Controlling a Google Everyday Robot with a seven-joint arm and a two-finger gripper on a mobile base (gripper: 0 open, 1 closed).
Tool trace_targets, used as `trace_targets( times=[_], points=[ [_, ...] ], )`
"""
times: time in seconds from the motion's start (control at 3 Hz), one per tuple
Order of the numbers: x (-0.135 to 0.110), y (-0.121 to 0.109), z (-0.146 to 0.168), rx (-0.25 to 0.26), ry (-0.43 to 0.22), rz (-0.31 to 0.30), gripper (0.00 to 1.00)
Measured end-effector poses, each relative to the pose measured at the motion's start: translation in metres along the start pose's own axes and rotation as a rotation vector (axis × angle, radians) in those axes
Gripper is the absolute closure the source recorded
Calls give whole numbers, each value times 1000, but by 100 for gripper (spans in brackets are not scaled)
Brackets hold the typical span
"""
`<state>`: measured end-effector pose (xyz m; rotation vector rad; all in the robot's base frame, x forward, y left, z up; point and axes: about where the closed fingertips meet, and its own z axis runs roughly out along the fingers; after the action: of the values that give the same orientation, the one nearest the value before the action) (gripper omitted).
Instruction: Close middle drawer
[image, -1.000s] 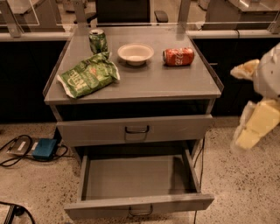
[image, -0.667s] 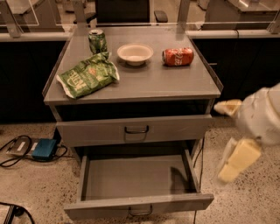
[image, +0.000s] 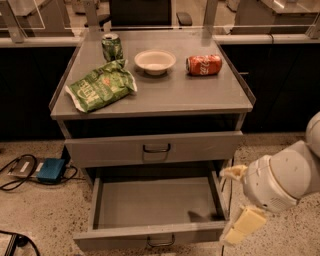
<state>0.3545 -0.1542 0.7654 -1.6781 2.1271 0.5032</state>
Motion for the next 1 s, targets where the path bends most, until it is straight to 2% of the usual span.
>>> trace_targets(
  times=[0.33,0.67,1.0],
  points=[
    [16,2,30,-17,23,-11,42],
    [36,-2,59,-25,46,-16,73],
    [36,-2,59,-25,47,-16,96]
  ],
)
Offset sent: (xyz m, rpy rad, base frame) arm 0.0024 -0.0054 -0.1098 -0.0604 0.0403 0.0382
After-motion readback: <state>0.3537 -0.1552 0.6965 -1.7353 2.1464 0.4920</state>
